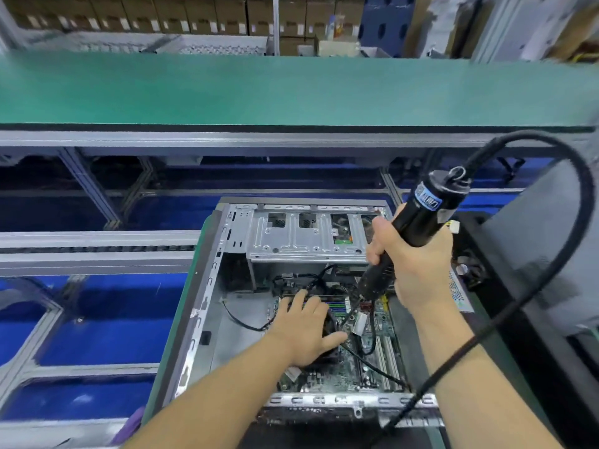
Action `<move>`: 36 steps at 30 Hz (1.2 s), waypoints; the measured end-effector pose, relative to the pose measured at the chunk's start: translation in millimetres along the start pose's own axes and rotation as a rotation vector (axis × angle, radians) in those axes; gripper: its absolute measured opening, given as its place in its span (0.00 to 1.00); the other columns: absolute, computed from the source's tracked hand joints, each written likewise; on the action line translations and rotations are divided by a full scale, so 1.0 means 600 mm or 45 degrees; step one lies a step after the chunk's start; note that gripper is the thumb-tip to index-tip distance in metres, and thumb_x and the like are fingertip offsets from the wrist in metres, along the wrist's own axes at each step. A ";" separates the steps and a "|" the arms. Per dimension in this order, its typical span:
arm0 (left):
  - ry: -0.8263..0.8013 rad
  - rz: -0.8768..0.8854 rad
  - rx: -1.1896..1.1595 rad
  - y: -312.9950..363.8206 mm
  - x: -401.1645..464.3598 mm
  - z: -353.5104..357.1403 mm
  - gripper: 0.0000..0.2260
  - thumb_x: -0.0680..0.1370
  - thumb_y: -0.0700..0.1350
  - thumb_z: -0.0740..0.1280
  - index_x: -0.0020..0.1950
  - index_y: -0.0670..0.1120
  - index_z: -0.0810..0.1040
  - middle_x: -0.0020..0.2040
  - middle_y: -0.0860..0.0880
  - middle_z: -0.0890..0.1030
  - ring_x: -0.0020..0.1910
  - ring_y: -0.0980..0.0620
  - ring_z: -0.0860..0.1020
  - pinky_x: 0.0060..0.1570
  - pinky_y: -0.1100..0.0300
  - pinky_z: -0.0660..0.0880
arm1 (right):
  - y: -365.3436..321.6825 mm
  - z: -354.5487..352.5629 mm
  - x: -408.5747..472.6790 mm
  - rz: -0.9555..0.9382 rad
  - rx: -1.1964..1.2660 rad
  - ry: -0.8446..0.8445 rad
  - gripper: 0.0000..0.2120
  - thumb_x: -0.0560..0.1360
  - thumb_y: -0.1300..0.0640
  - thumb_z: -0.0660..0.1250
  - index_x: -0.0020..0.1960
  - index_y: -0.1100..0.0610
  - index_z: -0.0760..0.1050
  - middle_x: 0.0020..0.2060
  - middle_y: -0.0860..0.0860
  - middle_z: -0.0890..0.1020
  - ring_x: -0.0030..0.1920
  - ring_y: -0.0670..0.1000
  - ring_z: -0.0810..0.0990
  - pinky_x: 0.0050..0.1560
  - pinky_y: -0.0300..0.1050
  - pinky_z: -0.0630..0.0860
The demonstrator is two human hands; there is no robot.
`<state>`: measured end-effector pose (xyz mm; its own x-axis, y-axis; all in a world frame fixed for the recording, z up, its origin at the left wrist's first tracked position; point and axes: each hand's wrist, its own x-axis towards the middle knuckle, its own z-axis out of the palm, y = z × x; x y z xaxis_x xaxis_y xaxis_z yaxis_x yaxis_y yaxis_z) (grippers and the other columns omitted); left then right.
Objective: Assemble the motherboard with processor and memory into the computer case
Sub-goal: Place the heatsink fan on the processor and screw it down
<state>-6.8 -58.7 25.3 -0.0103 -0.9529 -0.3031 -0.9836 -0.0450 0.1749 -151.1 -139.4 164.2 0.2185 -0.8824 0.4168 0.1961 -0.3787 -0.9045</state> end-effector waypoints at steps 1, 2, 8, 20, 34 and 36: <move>-0.007 0.011 0.006 -0.002 0.000 0.002 0.37 0.78 0.71 0.46 0.77 0.46 0.59 0.78 0.46 0.57 0.78 0.41 0.49 0.74 0.39 0.50 | 0.000 -0.001 0.001 0.003 0.006 -0.001 0.17 0.72 0.46 0.76 0.33 0.51 0.73 0.24 0.52 0.76 0.24 0.59 0.73 0.34 0.49 0.74; -0.020 0.017 0.010 -0.002 0.000 0.002 0.37 0.78 0.71 0.45 0.77 0.47 0.58 0.78 0.46 0.57 0.78 0.41 0.49 0.74 0.39 0.50 | 0.000 -0.002 0.002 0.004 -0.002 0.001 0.17 0.73 0.47 0.76 0.33 0.53 0.73 0.24 0.53 0.76 0.25 0.59 0.74 0.34 0.49 0.74; -0.054 0.052 0.071 -0.002 0.001 -0.003 0.38 0.76 0.73 0.44 0.75 0.46 0.59 0.77 0.45 0.59 0.76 0.41 0.53 0.73 0.39 0.53 | 0.005 -0.002 0.000 -0.022 -0.008 0.015 0.14 0.73 0.51 0.73 0.32 0.51 0.73 0.23 0.52 0.76 0.24 0.56 0.74 0.32 0.45 0.74; -0.073 0.047 0.119 -0.001 0.005 0.002 0.44 0.72 0.77 0.42 0.75 0.46 0.58 0.76 0.45 0.59 0.76 0.40 0.54 0.73 0.39 0.53 | -0.005 0.005 0.013 -0.056 0.051 -0.032 0.12 0.74 0.52 0.74 0.35 0.49 0.74 0.24 0.50 0.76 0.24 0.56 0.74 0.32 0.46 0.74; -0.074 0.022 0.056 0.004 0.007 -0.002 0.35 0.77 0.69 0.49 0.75 0.46 0.59 0.76 0.45 0.59 0.76 0.41 0.53 0.73 0.41 0.53 | -0.016 0.018 0.021 0.023 0.071 -0.334 0.08 0.72 0.53 0.73 0.35 0.48 0.76 0.23 0.50 0.74 0.24 0.57 0.71 0.32 0.52 0.72; -0.069 0.025 0.055 0.005 0.006 0.000 0.36 0.76 0.69 0.49 0.75 0.46 0.59 0.76 0.45 0.59 0.75 0.41 0.54 0.72 0.40 0.53 | -0.014 0.025 0.025 0.042 0.059 -0.402 0.08 0.72 0.54 0.73 0.35 0.48 0.76 0.23 0.50 0.74 0.24 0.56 0.71 0.32 0.51 0.72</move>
<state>-9.5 -62.2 24.9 -0.0380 -0.9357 -0.3507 -0.9899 -0.0128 0.1413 -135.1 -145.2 179.1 0.5101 -0.7608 0.4012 0.2254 -0.3319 -0.9160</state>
